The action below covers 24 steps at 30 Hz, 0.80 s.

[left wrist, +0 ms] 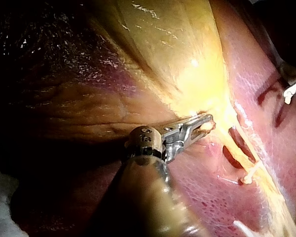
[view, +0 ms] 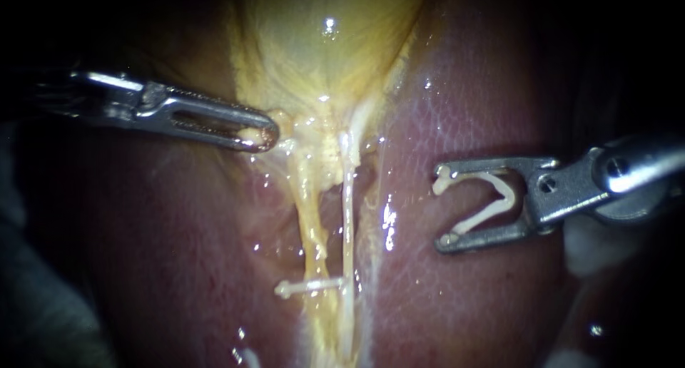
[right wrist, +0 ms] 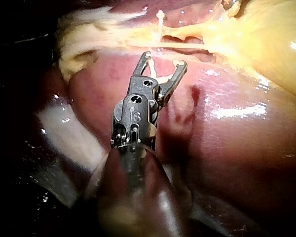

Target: Clipping second clip left tube

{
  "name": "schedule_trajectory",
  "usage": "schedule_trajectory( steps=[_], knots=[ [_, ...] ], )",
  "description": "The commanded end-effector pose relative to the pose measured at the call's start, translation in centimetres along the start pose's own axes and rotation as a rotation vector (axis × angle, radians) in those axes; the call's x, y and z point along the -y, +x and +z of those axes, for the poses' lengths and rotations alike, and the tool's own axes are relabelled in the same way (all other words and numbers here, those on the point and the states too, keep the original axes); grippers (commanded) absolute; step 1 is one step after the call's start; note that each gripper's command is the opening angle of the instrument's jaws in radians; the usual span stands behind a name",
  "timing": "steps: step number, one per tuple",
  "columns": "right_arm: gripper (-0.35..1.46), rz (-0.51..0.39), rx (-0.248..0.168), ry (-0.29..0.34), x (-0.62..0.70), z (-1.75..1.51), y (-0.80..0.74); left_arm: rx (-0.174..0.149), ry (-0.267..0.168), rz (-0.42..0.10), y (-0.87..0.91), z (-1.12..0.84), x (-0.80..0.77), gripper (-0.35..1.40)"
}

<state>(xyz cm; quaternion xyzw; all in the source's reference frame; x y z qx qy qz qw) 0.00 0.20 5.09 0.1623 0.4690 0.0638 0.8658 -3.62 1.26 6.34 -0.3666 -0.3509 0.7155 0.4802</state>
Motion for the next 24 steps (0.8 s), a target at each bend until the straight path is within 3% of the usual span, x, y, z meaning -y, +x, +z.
schedule_trajectory(
  steps=[1, 5, 9, 12, 18, 24],
  knots=[
    [0.5, 0.0, 0.0, 0.0, 0.0, 0.0, 0.0, -0.002, 0.001, -0.001, 0.01, -0.03, 0.0, -0.35],
    [0.5, 0.0, 0.0, 0.0, 0.0, 0.0, 0.0, -0.022, 0.018, -0.01, 0.15, -0.31, -0.08, -0.35],
    [0.5, 0.0, 0.0, -0.001, 0.0, 0.0, 0.01, -0.062, 0.023, -0.027, 0.32, -0.68, -0.2, -0.35],
    [0.5, 0.001, 0.0, -0.001, 0.0, 0.02, 0.02, -0.071, 0.027, -0.024, 0.35, -0.85, -0.25, -0.35],
    [0.5, 0.002, -0.003, 0.013, 0.02, 0.14, 0.07, -0.076, 0.033, -0.024, 0.3, -0.81, -0.24, -0.35],
    [0.5, 0.033, -0.052, 0.08, 0.07, 0.44, 0.09, -0.077, 0.034, -0.024, 0.3, -0.79, -0.25, -0.35]
  ],
)
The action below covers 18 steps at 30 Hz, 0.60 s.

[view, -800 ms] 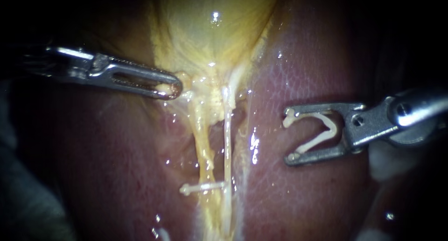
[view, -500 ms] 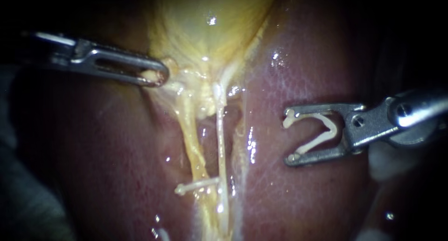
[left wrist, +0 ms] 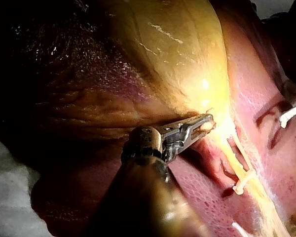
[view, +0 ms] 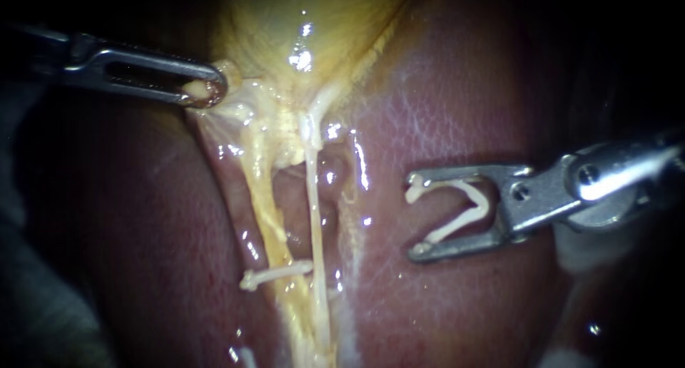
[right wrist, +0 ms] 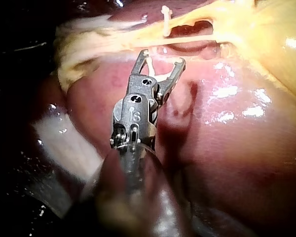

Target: Clipping second clip left tube

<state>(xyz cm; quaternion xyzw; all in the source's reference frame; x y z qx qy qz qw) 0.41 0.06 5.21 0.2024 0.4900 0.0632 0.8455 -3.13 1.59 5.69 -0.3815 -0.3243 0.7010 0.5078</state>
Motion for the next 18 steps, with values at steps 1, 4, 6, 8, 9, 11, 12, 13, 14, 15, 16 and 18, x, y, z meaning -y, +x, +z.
schedule_trajectory(
  steps=[1, 4, 6, 8, 9, 11, 12, 13, 14, 15, 16, 18],
  knots=[
    [0.5, 0.011, -0.009, 0.004, 0.01, 0.05, 0.0, 0.0, 0.0, 0.0, 0.0, 0.0, 0.0, -0.35],
    [0.5, 0.048, -0.031, 0.022, 0.02, 0.23, 0.0, 0.0, 0.001, 0.0, 0.0, 0.0, 0.0, -0.35],
    [0.5, 0.068, -0.041, 0.031, 0.02, 0.34, 0.01, 0.0, 0.001, 0.0, 0.0, 0.0, 0.0, -0.35],
    [0.5, 0.092, -0.048, 0.043, 0.02, 0.47, 0.02, 0.0, 0.001, 0.0, 0.0, 0.0, 0.0, -0.35],
    [0.5, 0.107, -0.055, 0.047, 0.02, 0.52, 0.03, 0.0, 0.001, 0.0, 0.0, 0.0, 0.0, -0.35],
    [0.5, 0.134, -0.068, 0.062, 0.0, 0.65, 0.05, 0.0, 0.001, 0.0, 0.0, 0.0, 0.0, -0.35],
    [0.5, 0.147, -0.073, 0.066, -0.01, 0.7, 0.05, 0.0, 0.001, 0.0, 0.0, 0.0, 0.0, -0.35],
    [0.5, 0.165, -0.082, 0.073, -0.02, 0.77, 0.06, 0.0, 0.001, 0.0, 0.0, 0.0, 0.0, -0.35],
    [0.5, 0.178, -0.091, 0.078, -0.03, 0.81, 0.06, -0.002, 0.003, 0.0, 0.0, 0.0, 0.0, -0.35],
    [0.5, 0.197, -0.097, 0.083, -0.04, 0.86, 0.06, -0.002, 0.003, 0.0, 0.0, 0.0, 0.0, -0.35],
    [0.5, 0.221, -0.108, 0.091, -0.05, 0.91, 0.06, -0.002, 0.003, 0.0, 0.0, 0.0, 0.0, -0.35],
    [0.49, 0.248, -0.119, 0.101, -0.08, 0.97, 0.05, -0.002, 0.003, 0.0, 0.0, 0.0, 0.0, -0.35]
  ],
)
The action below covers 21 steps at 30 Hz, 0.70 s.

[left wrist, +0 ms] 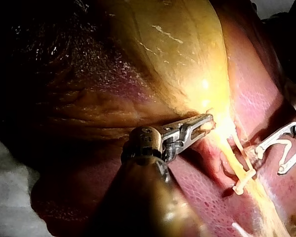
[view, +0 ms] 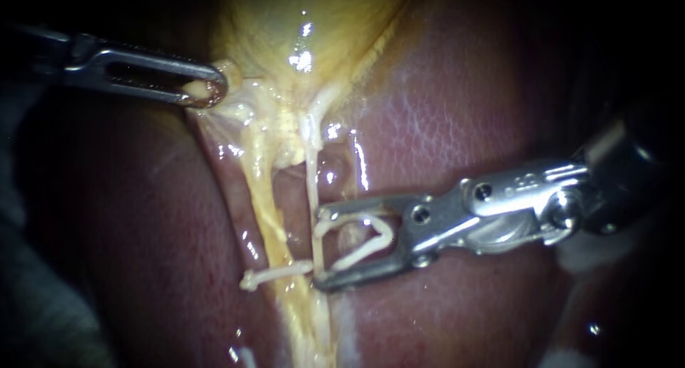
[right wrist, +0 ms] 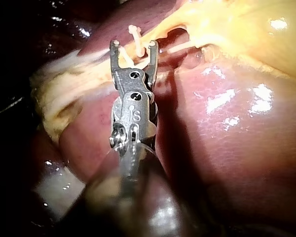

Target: Clipping second clip left tube

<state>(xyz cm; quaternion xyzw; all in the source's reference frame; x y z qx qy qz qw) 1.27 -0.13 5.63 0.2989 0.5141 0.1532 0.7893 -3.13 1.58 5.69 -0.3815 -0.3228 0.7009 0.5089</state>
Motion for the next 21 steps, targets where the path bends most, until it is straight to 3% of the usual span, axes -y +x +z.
schedule_trajectory(
  steps=[1, 7, 16, 21],
  knots=[
    [0.49, 0.022, -0.006, 0.007, -0.03, 0.03, -0.01, 0.0, 0.0, 0.0, 0.0, 0.0, 0.0, -0.35],
    [0.49, 0.074, -0.017, 0.02, -0.17, 0.19, -0.14, 0.0, 0.0, 0.0, 0.0, 0.0, -0.01, -0.35],
    [0.49, 0.124, -0.011, 0.005, -0.41, 0.37, -0.53, 0.0, 0.0, 0.0, 0.0, 0.0, -0.01, -0.35],
    [0.49, 0.13, -0.009, 0.001, -0.5, 0.39, -0.64, 0.0, 0.0, 0.0, 0.0, 0.0, -0.01, -0.35]
  ],
)
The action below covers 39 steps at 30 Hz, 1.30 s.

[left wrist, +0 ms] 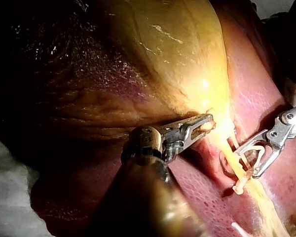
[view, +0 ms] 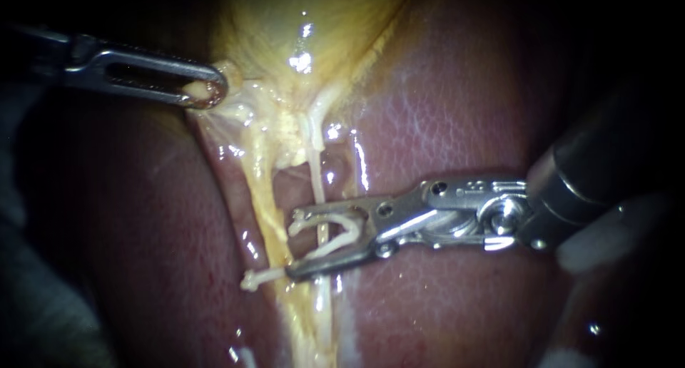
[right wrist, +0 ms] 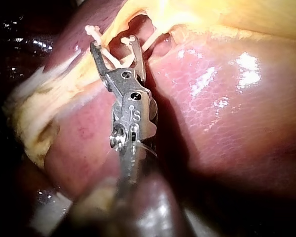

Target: Clipping second clip left tube

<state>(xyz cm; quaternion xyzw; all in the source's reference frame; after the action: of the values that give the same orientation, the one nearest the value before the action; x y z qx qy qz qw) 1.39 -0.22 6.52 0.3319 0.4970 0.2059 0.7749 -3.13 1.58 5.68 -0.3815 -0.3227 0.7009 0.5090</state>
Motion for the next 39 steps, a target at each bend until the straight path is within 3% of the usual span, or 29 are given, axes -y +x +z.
schedule_trajectory(
  steps=[1, 8, 14, 21, 31, 39],
  knots=[
    [0.49, 0.004, 0.0, -0.001, -0.01, 0.0, -0.01, 0.0, 0.0, 0.0, 0.0, 0.0, 0.0, -0.35],
    [0.49, 0.009, -0.019, 0.007, -0.05, 0.08, 0.0, 0.0, 0.0, 0.0, 0.0, 0.0, 0.0, -0.35],
    [0.49, 0.031, -0.039, 0.103, -0.05, 0.24, 0.05, 0.0, 0.0, 0.0, 0.0, 0.0, 0.0, -0.35],
    [0.49, 0.043, -0.062, 0.152, 0.02, 0.47, 0.03, 0.0, 0.0, 0.0, 0.0, 0.0, 0.0, -0.35],
    [0.48, 0.085, -0.166, 0.218, 0.15, 0.54, 0.14, 0.0, 0.0, 0.0, 0.0, 0.01, 0.0, -0.35],
    [0.46, 0.102, -0.201, 0.247, 0.26, 0.4, 0.35, 0.0, 0.0, 0.0, 0.0, 0.0, 0.0, -0.35]
  ],
)
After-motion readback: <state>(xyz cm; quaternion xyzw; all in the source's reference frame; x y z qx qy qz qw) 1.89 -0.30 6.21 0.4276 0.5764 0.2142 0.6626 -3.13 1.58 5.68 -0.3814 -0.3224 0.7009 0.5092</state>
